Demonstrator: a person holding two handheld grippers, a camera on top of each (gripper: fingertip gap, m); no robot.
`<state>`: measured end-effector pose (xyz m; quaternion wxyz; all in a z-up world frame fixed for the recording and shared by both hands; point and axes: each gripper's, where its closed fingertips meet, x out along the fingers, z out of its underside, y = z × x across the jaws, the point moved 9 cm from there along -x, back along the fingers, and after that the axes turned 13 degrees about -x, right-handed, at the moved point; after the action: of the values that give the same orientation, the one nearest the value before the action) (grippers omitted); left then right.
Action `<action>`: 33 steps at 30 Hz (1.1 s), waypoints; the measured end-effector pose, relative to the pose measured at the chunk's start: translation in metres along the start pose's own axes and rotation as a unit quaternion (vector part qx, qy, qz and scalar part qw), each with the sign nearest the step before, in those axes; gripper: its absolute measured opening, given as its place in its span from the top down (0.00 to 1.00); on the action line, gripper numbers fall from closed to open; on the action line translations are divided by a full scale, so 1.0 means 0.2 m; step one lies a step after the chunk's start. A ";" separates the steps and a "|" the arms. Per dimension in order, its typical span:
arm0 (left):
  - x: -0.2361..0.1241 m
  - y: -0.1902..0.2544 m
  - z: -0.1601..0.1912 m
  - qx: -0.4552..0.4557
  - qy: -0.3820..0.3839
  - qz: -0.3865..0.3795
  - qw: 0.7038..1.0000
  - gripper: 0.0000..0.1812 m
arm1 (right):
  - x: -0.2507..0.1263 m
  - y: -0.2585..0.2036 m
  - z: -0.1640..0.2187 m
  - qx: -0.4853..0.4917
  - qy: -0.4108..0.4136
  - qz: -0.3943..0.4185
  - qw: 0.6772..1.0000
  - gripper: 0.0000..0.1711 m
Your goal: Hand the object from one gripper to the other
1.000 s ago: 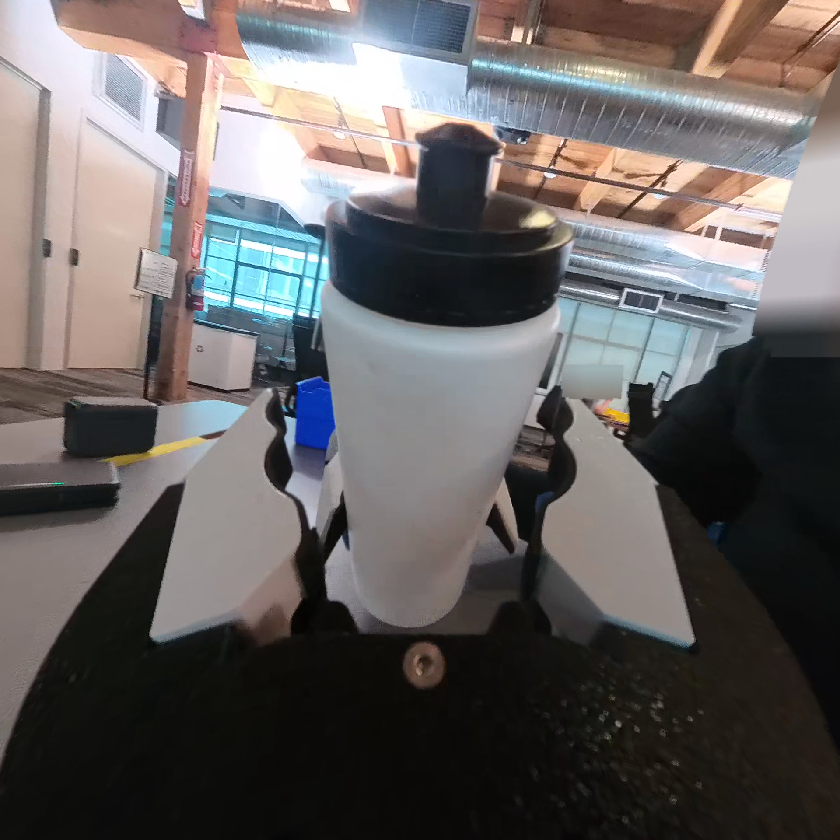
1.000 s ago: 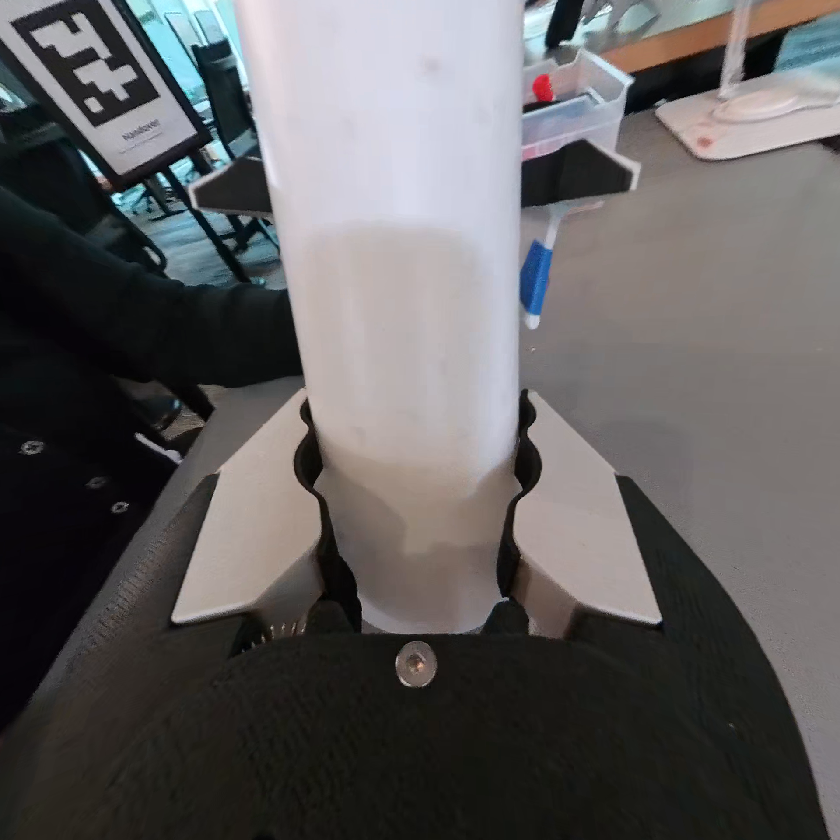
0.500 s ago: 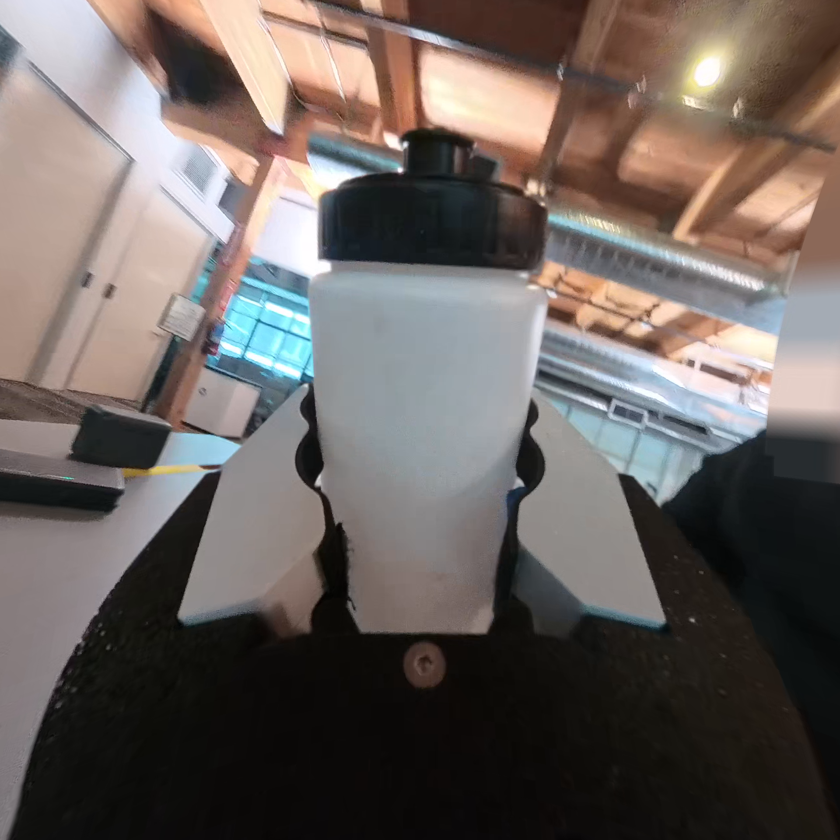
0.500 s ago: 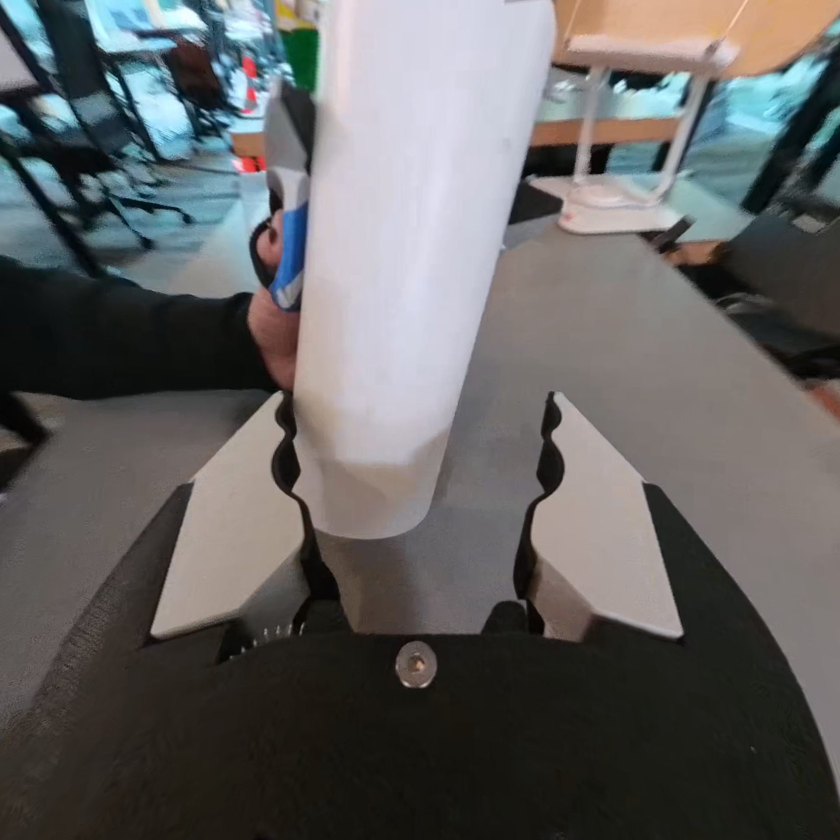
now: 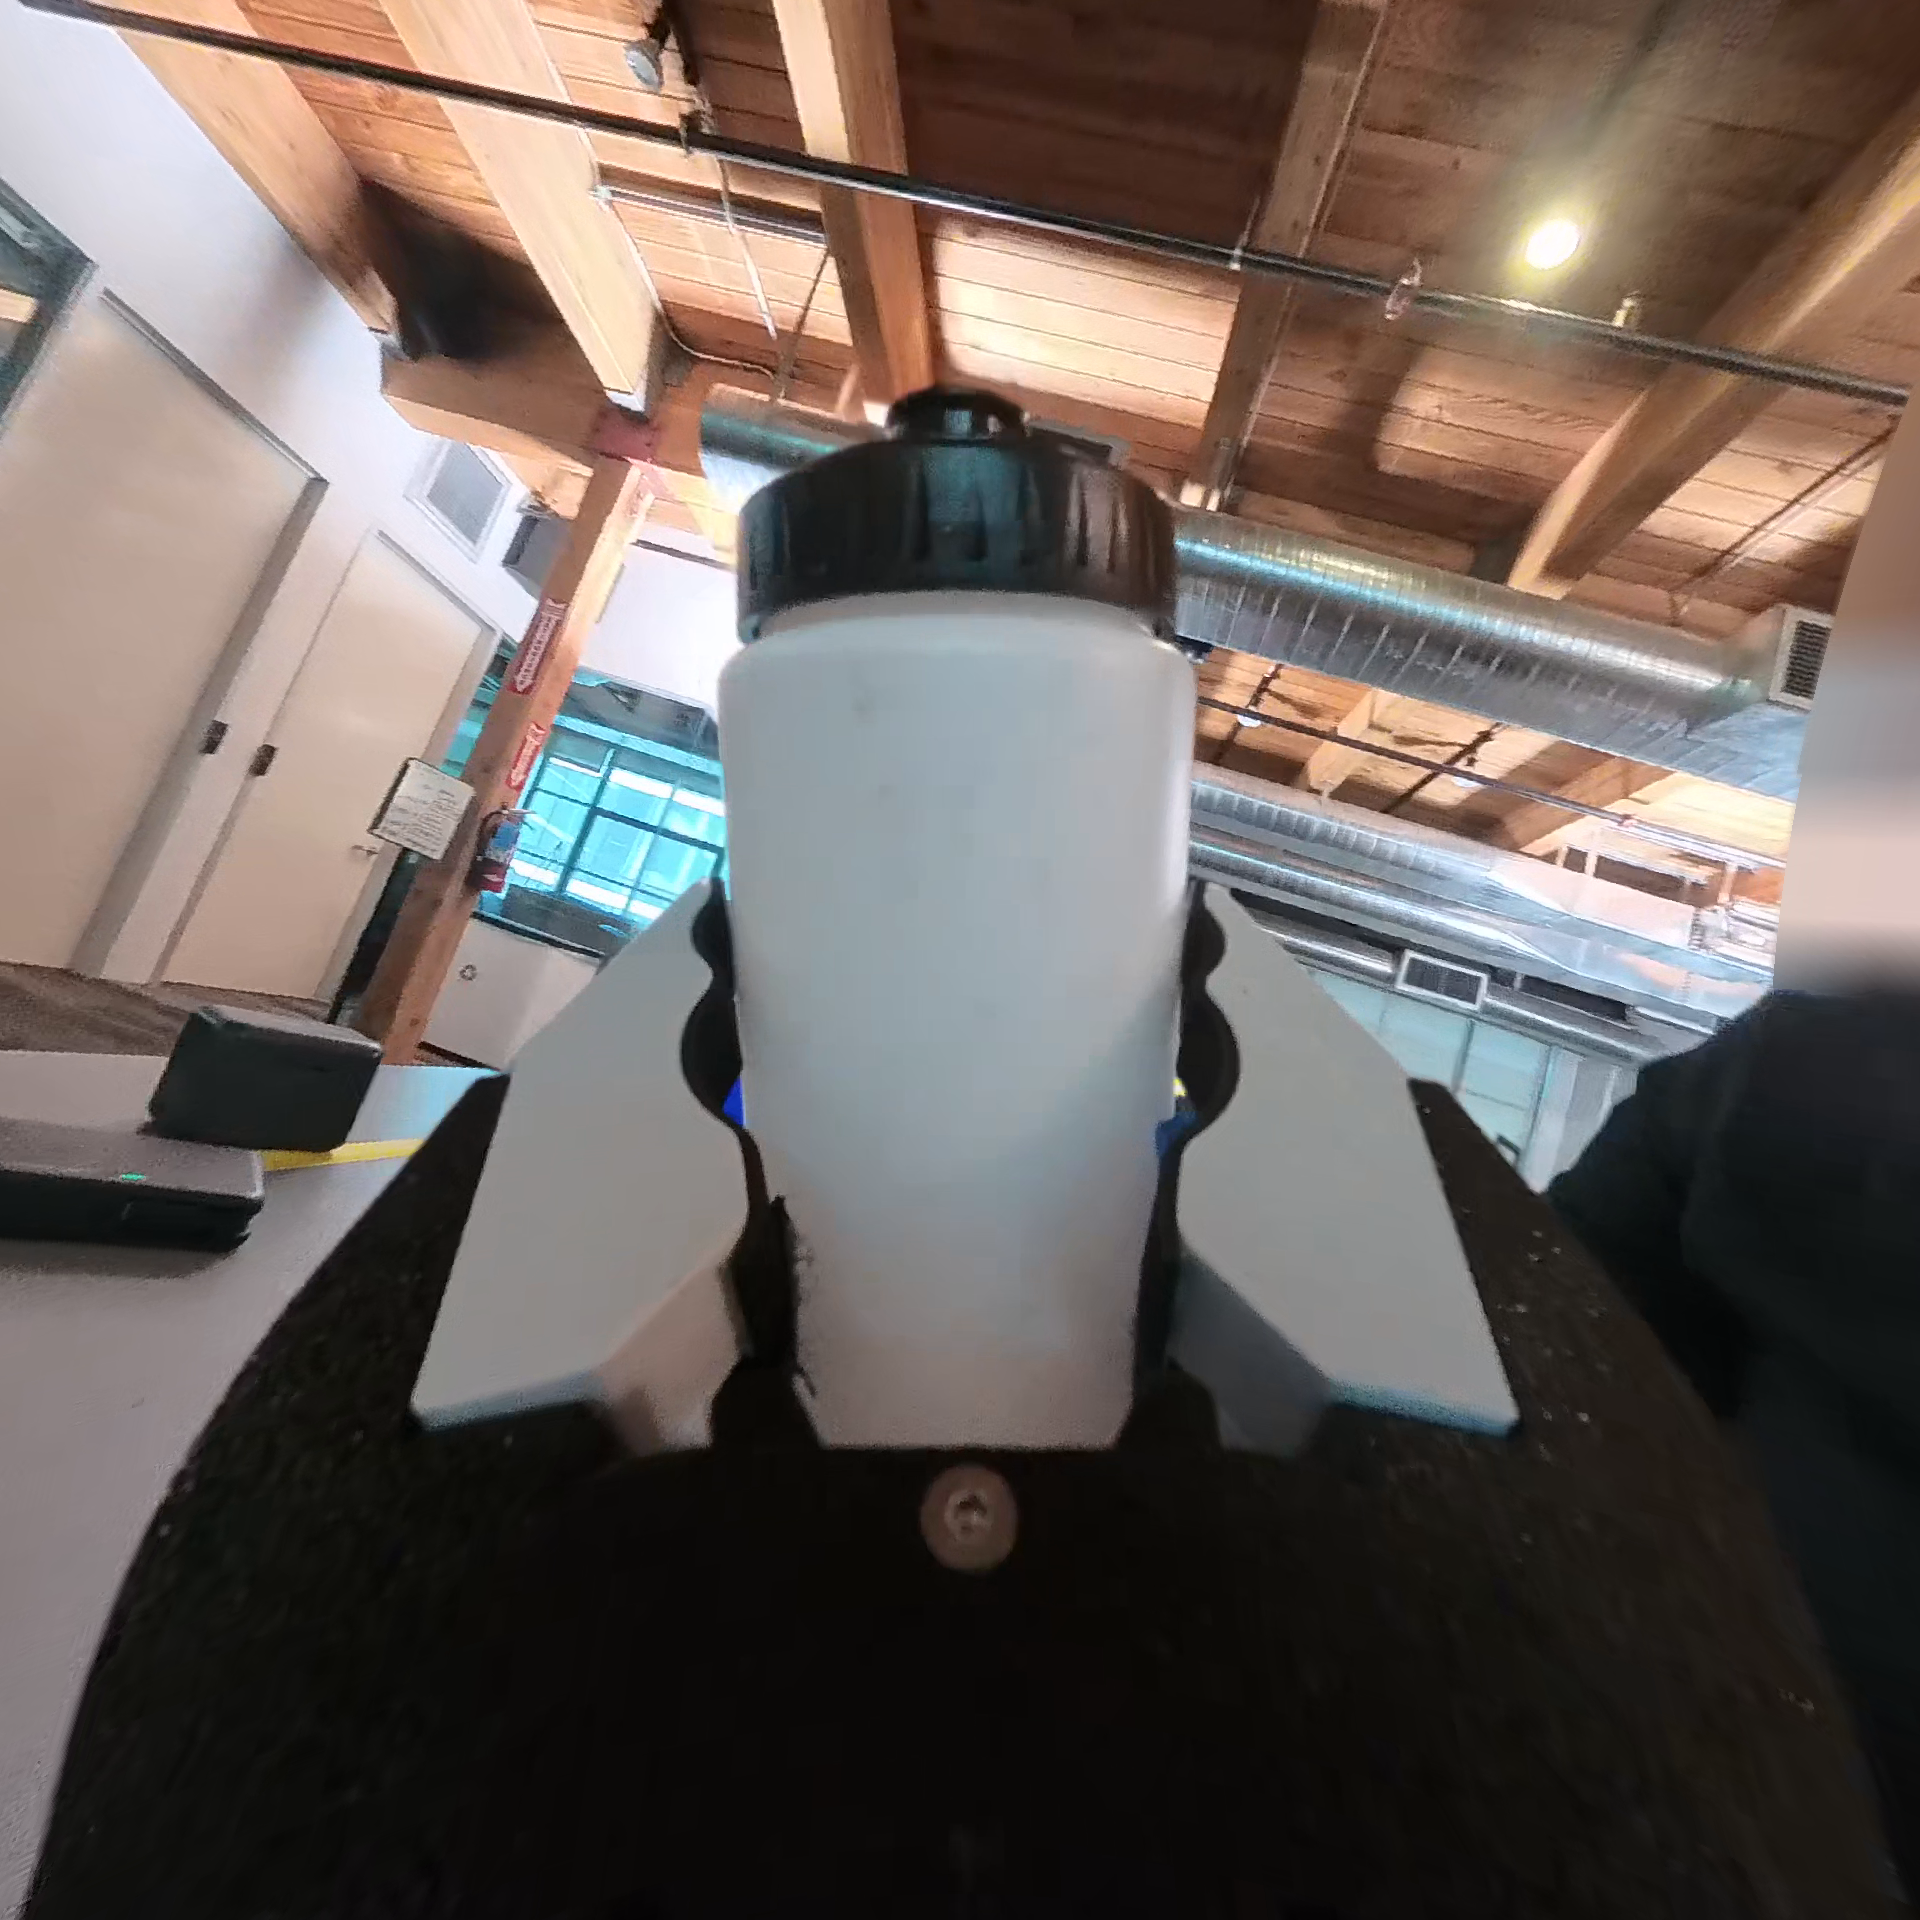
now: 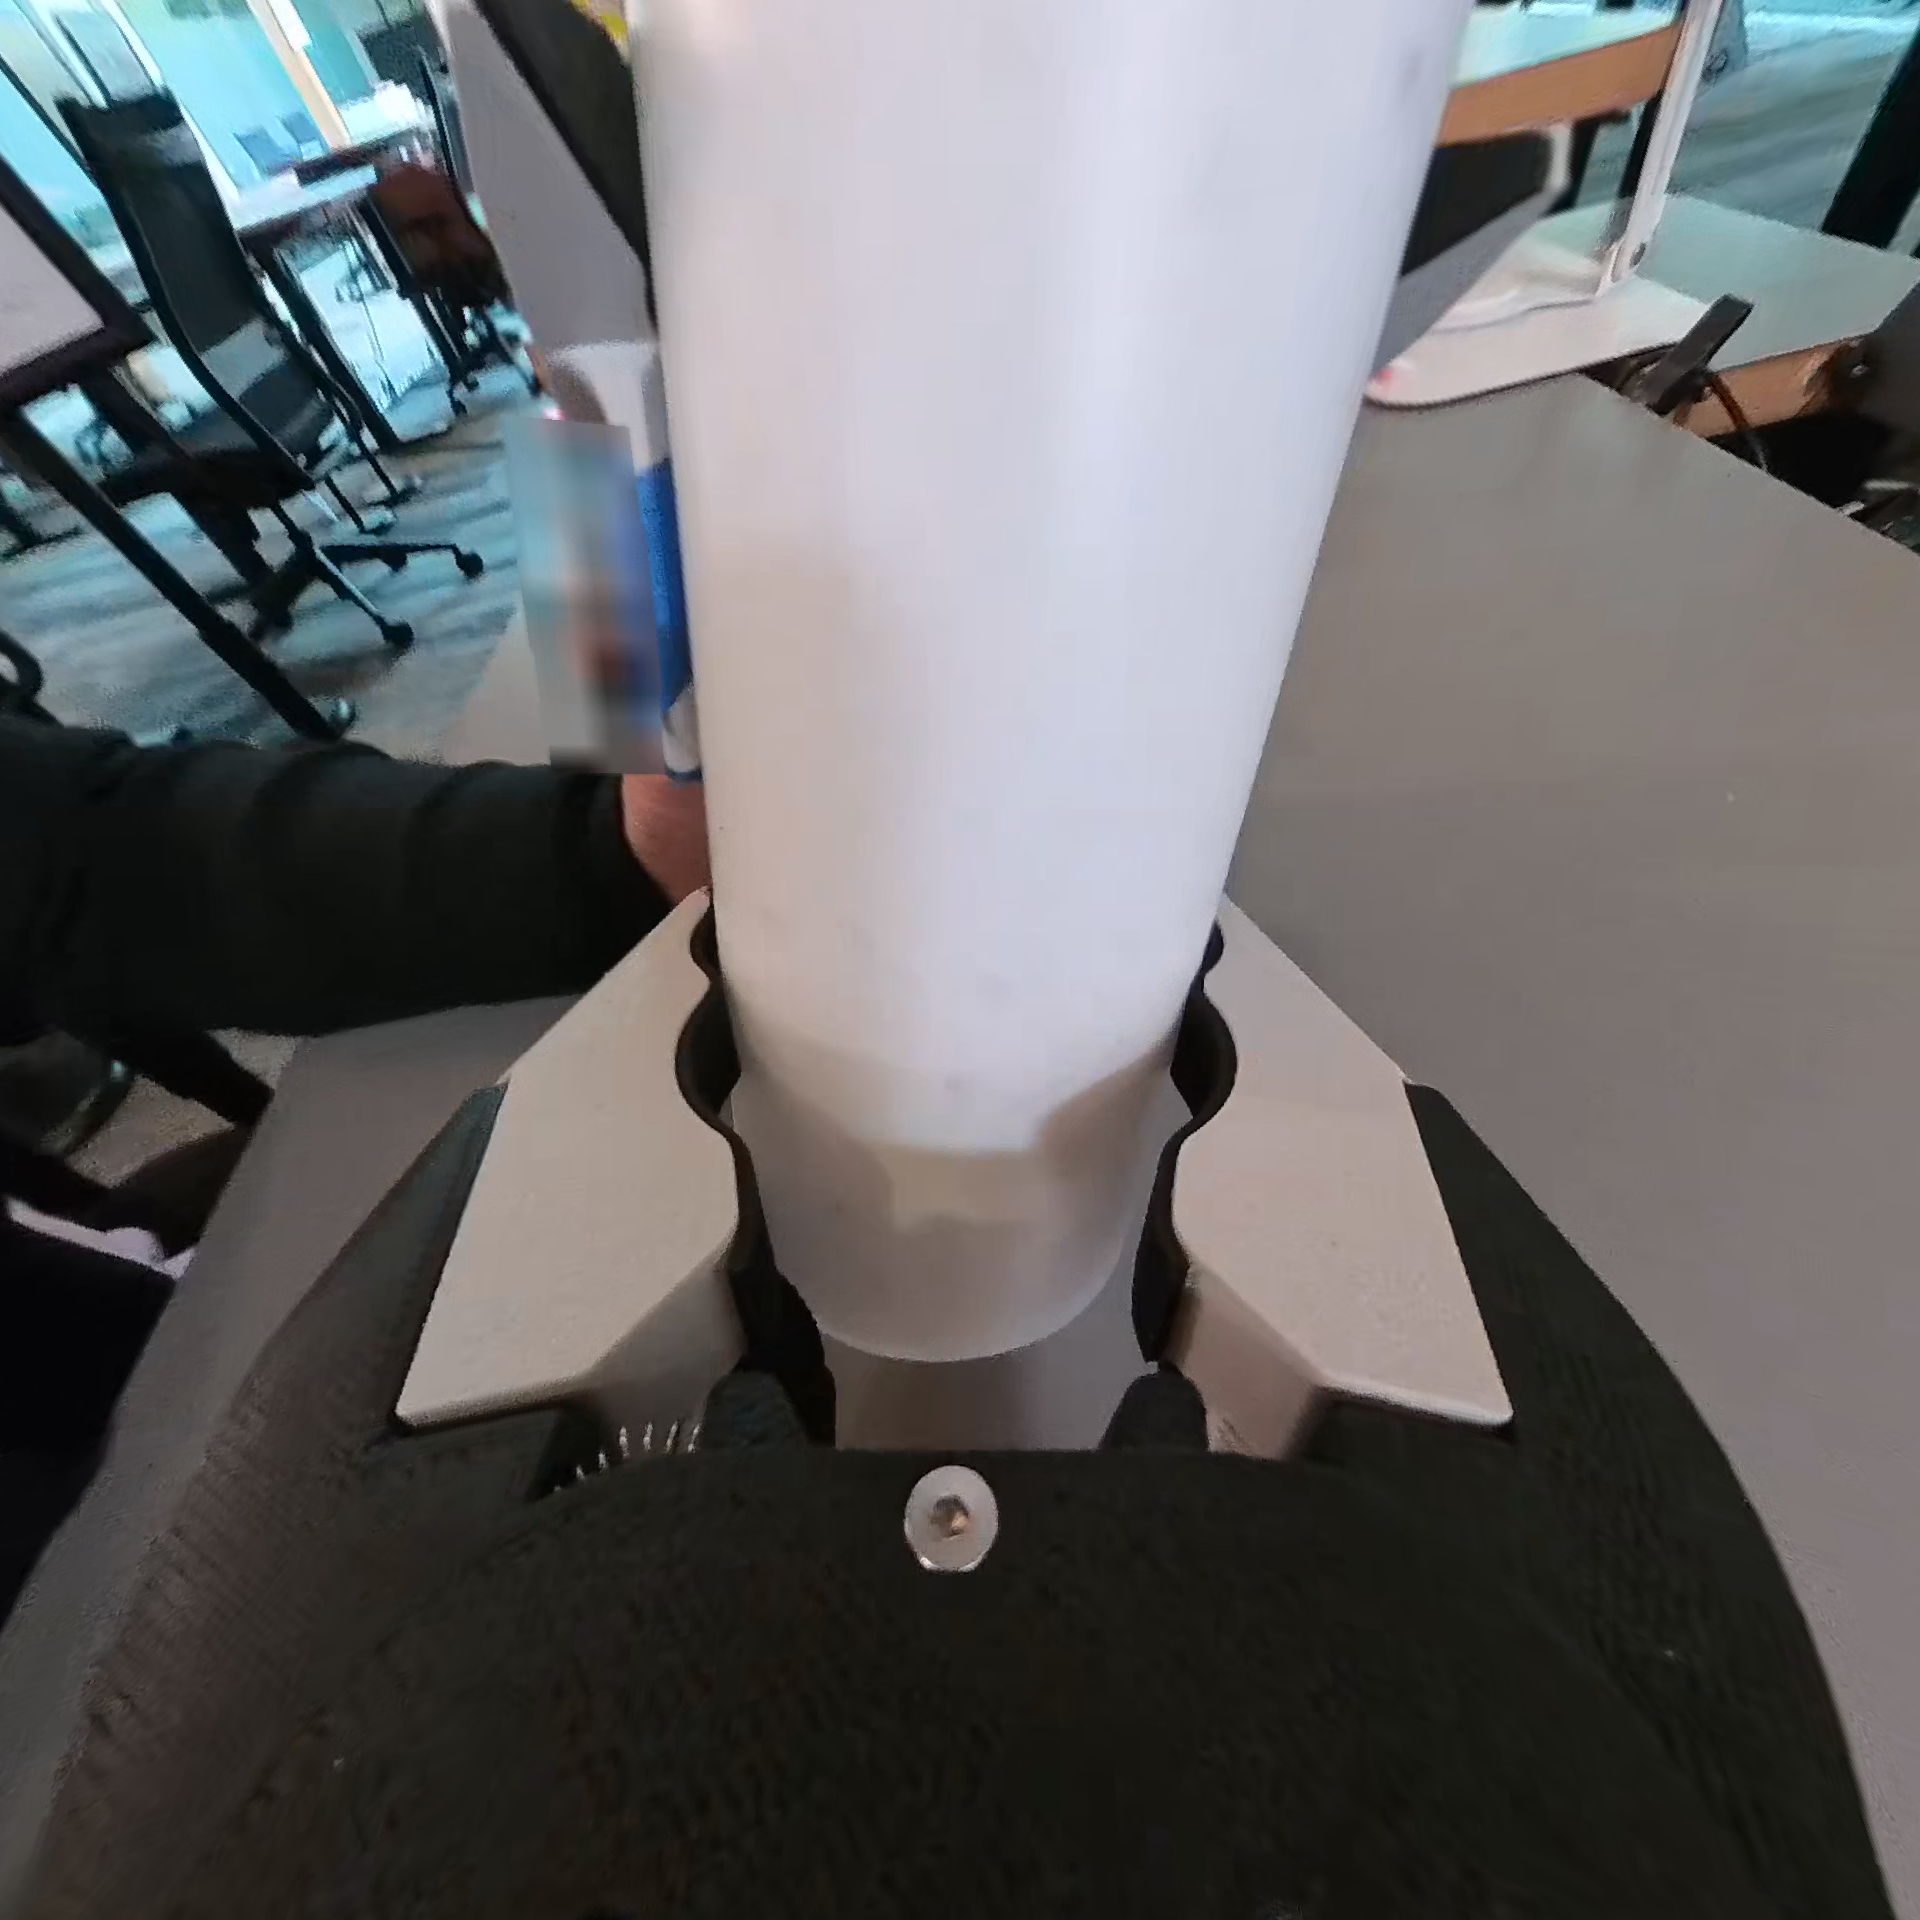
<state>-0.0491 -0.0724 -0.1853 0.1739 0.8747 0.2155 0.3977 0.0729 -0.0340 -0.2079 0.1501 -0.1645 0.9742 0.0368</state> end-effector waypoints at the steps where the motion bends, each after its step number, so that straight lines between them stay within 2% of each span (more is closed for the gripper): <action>1: 0.01 0.01 0.00 0.006 -0.006 0.005 1.000 0.54 | -0.02 -0.01 0.00 0.006 0.012 0.004 1.000 0.50; 5: 0.02 0.03 0.02 0.039 -0.036 -0.002 0.999 0.52 | -0.22 -0.01 -0.02 0.030 0.054 0.047 0.997 0.50; 9: 0.02 0.02 0.02 0.053 -0.047 -0.016 0.997 0.53 | -0.68 0.01 -0.11 0.023 0.059 0.161 0.985 0.50; 12: 0.01 0.01 0.02 0.048 -0.044 -0.025 0.998 0.54 | -1.16 0.05 -0.16 0.008 -0.014 0.287 0.958 0.50; 15: 0.00 0.00 0.01 0.040 -0.038 -0.028 0.998 0.55 | -1.64 0.12 -0.15 0.042 -0.138 0.399 0.906 0.50; 18: -0.01 -0.01 0.01 0.038 -0.036 -0.033 0.998 0.56 | -2.01 0.19 -0.02 0.143 -0.254 0.437 0.851 0.49; 20: -0.01 -0.01 0.01 0.036 -0.036 -0.032 0.998 0.56 | -2.17 0.24 0.11 0.227 -0.300 0.428 0.821 0.49; 24: 0.00 -0.01 0.01 0.033 -0.040 -0.029 0.998 0.56 | -2.29 0.29 0.38 0.336 -0.386 0.411 0.754 0.50; 28: 0.00 0.00 0.01 0.037 -0.045 -0.030 0.998 0.57 | -2.20 0.30 0.54 0.403 -0.412 0.354 0.736 0.50; 30: 0.00 0.00 0.01 0.038 -0.046 -0.030 0.998 0.57 | -2.12 0.30 0.55 0.418 -0.397 0.333 0.746 0.50; 33: 0.00 0.00 0.01 0.037 -0.045 -0.028 0.998 0.58 | -1.95 0.30 0.53 0.450 -0.332 0.292 0.776 0.50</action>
<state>-0.0477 -0.0717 -0.1861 0.1624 0.8910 0.2467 0.3448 0.4345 0.1565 -0.1889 0.5029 0.2366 0.7709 -0.3110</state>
